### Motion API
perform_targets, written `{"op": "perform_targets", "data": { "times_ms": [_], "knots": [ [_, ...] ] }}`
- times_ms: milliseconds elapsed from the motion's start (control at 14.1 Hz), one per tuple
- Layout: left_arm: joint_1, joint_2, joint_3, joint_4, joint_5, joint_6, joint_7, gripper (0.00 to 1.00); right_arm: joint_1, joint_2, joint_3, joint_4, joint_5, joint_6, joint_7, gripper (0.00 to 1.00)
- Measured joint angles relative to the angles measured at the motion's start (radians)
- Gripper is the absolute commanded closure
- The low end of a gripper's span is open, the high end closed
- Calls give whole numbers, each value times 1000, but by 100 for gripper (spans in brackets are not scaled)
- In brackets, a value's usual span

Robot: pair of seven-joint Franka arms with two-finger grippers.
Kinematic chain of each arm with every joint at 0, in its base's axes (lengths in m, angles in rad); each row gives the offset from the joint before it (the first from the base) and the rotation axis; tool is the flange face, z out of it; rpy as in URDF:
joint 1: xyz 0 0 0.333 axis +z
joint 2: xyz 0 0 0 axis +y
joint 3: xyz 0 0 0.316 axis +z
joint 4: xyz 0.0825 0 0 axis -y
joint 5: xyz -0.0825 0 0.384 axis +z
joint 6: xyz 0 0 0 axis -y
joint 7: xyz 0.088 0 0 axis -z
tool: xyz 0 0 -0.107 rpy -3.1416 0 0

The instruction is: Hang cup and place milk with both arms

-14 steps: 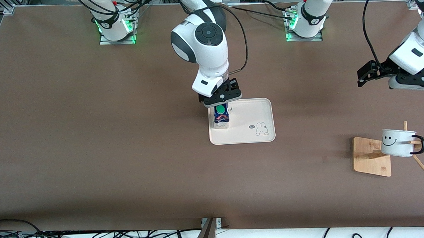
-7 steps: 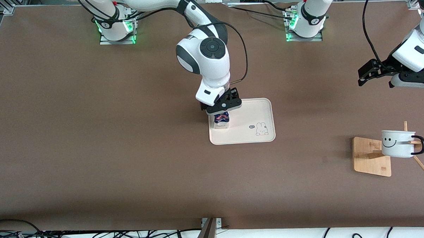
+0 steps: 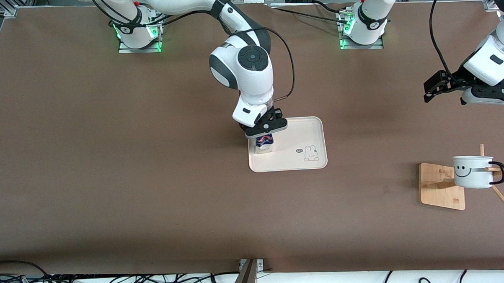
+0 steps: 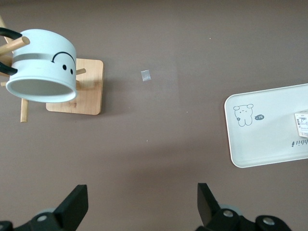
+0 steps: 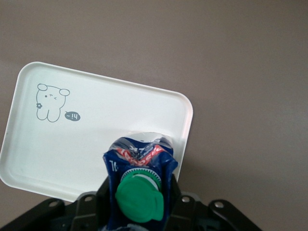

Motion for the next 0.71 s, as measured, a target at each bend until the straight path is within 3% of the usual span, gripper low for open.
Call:
{"op": "perform_targets", "data": {
  "times_ms": [354,708],
  "knots": [
    [0,0,0,1,0,-15,0,0,-13,-11,-8,67,15,-108,1,64],
    [-2,0,-6,11,0,-16,-1,0,-151,-88,-11,147,119,-257,-135,60]
  ]
}}
